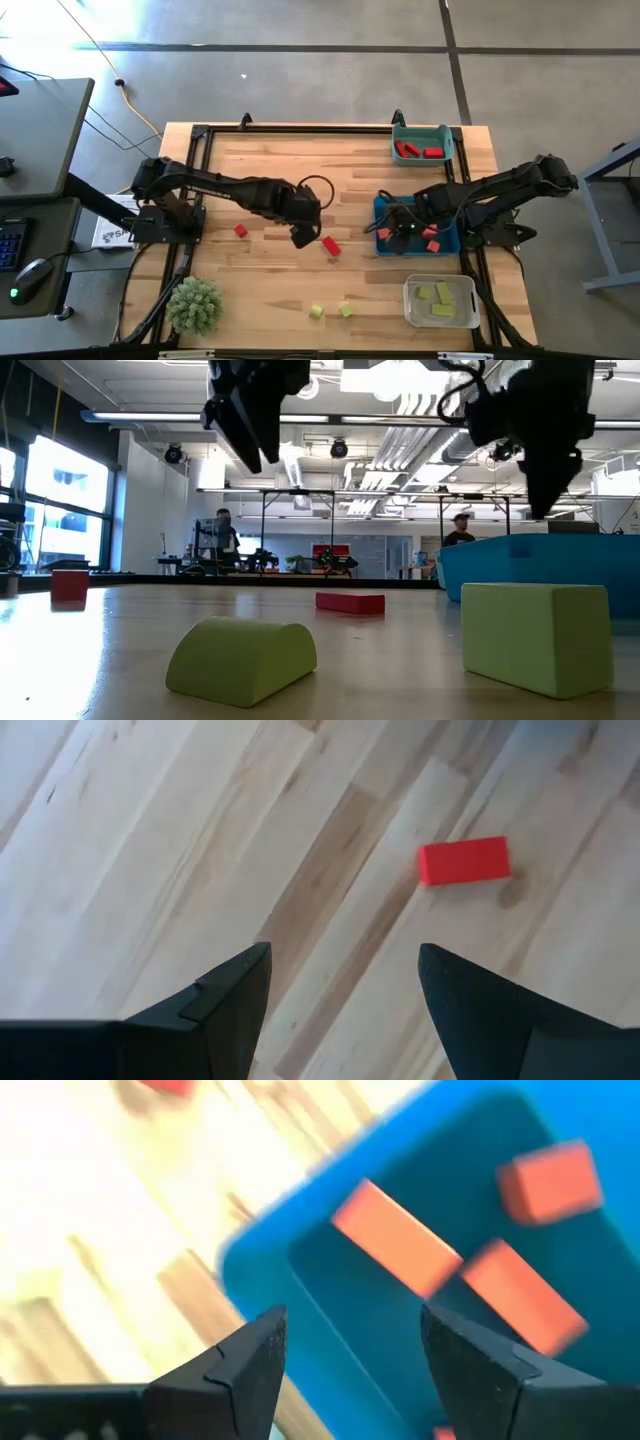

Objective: Sort & place blocks by color
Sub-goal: Put the red wooden block into the green bin

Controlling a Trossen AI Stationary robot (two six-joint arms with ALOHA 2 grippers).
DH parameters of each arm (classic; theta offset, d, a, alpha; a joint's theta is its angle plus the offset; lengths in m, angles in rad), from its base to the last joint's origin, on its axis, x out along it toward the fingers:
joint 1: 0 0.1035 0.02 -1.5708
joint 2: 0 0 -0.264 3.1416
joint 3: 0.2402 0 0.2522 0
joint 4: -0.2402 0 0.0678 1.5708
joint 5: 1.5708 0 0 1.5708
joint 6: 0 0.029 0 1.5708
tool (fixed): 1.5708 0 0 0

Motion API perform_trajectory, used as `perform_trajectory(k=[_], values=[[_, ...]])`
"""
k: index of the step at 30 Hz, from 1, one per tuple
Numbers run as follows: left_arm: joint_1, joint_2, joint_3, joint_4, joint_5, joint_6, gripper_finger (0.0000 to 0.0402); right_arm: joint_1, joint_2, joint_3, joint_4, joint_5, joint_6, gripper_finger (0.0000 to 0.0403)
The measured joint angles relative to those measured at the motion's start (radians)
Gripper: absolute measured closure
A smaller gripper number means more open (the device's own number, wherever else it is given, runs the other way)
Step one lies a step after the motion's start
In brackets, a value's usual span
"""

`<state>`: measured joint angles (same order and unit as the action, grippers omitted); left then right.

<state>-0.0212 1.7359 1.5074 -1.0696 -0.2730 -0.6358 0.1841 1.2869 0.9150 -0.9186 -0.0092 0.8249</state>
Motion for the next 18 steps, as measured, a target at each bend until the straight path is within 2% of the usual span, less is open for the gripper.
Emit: perform_trajectory(k=[7, 13, 18], values=[[-0.05, 0.002, -0.001, -0.122, -0.017, -0.047, 0.0158, 0.0, 0.0, 0.0, 0.261, -0.011, -0.025, 0.0187], [-0.072, 0.002, -0.001, -0.244, -0.081, -0.049, 0.0158, 0.0, 0.0, 0.0, 0.572, -0.002, -0.048, 0.0187], [-0.065, -0.004, -0.001, -0.372, -0.176, -0.005, 0.0158, -0.002, 0.0, 0.0, 0.793, 0.039, -0.111, 0.0187]])
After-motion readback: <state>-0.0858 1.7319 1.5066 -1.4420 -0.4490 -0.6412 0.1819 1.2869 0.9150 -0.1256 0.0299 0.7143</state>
